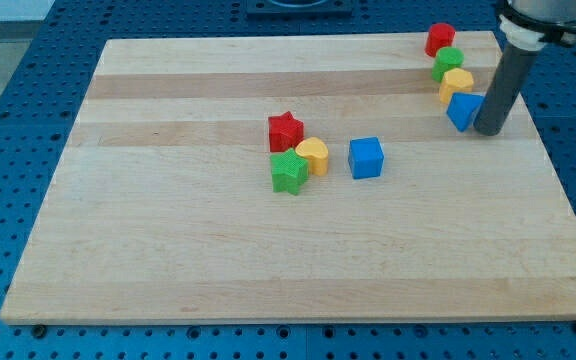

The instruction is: Nudge yellow hexagon left a bit

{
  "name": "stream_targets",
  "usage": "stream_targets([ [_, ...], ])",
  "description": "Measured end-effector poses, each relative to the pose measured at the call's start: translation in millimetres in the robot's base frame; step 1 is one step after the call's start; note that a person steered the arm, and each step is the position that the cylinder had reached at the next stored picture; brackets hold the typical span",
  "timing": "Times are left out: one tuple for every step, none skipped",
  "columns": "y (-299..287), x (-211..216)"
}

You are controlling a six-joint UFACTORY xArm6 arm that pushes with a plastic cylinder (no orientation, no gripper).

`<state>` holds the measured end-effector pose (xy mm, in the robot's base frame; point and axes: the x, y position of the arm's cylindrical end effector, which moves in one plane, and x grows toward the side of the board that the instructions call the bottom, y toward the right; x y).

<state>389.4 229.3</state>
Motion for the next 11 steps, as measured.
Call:
stream_targets([
  [-14.8, 0.0],
  [-25.7, 0.0],
  [-26.0, 5.6],
  [-27.1, 38.3],
  [-29.2, 46.3],
  [-3.6, 35.4],
  [29.1, 10.7],
  [38.0, -25.0],
  [37.9, -53.6],
  [33.8, -58.2],
  [33.5, -58.3],
])
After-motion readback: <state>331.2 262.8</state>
